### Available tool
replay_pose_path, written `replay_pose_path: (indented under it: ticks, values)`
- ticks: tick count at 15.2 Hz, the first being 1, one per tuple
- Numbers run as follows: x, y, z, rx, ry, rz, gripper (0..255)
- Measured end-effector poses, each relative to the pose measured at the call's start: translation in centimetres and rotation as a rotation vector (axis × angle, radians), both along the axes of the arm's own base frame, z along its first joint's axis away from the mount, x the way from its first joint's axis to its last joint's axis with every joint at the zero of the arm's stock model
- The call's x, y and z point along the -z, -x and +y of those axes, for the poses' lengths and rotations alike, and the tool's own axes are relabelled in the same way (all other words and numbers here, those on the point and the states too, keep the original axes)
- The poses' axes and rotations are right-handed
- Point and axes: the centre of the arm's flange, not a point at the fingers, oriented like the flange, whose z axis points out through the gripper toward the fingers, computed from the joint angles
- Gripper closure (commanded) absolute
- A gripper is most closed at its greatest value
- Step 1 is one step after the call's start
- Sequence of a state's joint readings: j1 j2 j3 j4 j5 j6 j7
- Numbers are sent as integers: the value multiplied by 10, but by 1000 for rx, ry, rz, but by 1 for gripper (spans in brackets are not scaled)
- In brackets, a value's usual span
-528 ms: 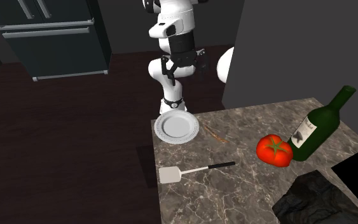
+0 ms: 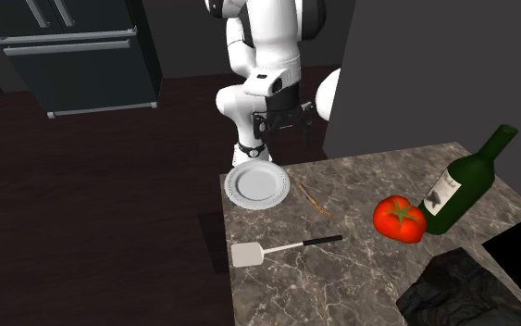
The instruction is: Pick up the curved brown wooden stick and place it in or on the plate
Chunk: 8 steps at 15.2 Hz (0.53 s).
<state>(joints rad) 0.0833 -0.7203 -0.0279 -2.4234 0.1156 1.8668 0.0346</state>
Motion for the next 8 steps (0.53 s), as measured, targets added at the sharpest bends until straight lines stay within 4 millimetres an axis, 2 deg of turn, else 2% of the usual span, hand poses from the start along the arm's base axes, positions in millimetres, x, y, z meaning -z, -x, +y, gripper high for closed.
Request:
replay_pose_path:
  ticks: [8]
  values:
    - [92,-27,47,-233,44,8,0]
